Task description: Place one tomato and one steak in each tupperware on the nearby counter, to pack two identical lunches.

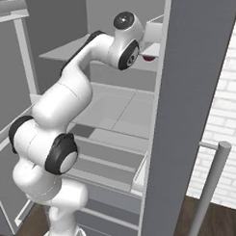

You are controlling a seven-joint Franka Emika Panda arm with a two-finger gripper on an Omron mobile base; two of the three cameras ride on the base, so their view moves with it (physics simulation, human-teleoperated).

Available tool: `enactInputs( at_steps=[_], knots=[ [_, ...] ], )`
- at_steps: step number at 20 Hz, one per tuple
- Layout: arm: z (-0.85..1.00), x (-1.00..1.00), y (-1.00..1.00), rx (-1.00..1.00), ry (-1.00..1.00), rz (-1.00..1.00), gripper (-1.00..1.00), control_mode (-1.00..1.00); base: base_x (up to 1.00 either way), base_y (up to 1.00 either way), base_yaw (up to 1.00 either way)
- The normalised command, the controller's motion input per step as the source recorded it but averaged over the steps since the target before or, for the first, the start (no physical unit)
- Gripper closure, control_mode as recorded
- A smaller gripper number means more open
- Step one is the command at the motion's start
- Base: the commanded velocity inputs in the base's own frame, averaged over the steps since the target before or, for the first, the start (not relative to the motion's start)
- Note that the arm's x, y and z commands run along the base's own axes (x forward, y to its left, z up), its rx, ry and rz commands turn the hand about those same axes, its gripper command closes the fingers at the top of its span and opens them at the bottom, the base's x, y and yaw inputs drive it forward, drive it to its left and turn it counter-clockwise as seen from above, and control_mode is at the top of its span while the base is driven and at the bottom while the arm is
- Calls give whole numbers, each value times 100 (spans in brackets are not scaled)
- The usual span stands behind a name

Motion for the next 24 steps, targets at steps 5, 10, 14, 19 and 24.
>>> enactInputs(
  at_steps=[5, 10, 14, 19, 24],
  knots=[
    [-2, 47, -26, 0, 4, 1, -100, -100, 0, 0, 0],
    [-4, 38, -4, 0, 1, 0, -100, -100, 0, 0, 0],
    [-4, 19, 0, 0, 0, 0, -100, -100, 0, 0, 0],
    [-17, 3, 0, 0, 1, 0, -100, -100, 0, 0, 0],
    [-36, 17, 0, 2, 4, 0, -100, -100, 0, 0, 0]
  ],
)
